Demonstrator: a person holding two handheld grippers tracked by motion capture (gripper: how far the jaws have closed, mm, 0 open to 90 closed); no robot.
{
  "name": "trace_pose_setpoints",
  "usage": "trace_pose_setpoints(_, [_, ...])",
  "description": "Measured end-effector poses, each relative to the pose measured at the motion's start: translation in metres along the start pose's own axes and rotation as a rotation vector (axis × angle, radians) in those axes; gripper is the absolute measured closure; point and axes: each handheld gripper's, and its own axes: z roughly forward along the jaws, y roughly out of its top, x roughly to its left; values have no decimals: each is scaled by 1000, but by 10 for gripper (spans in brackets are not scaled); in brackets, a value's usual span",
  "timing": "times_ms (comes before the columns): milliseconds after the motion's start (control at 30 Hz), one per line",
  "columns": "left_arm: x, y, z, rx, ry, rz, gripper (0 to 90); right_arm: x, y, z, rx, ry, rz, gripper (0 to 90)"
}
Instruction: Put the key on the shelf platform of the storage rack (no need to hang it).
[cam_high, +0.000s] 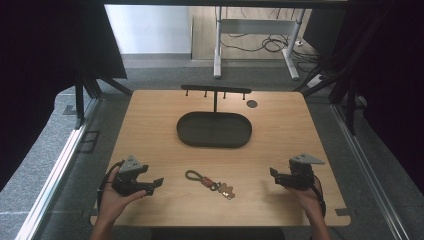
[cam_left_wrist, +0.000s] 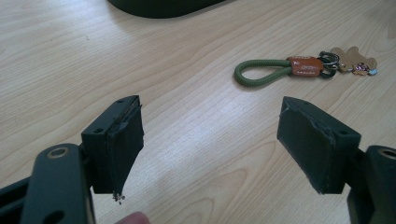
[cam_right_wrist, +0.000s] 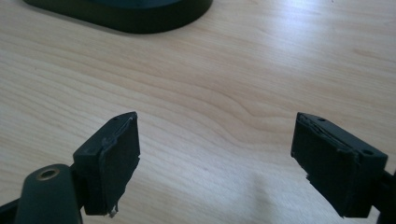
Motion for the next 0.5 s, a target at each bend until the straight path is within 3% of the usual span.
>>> trace_pose_setpoints(333, [-7,1,3,7,-10,39,230,0,-3,-6,42,-31,-65,184])
trace_pose_setpoints(500, [-7,2,0,-4,-14,40,230,-2,-3,-11,53,8,-81,216])
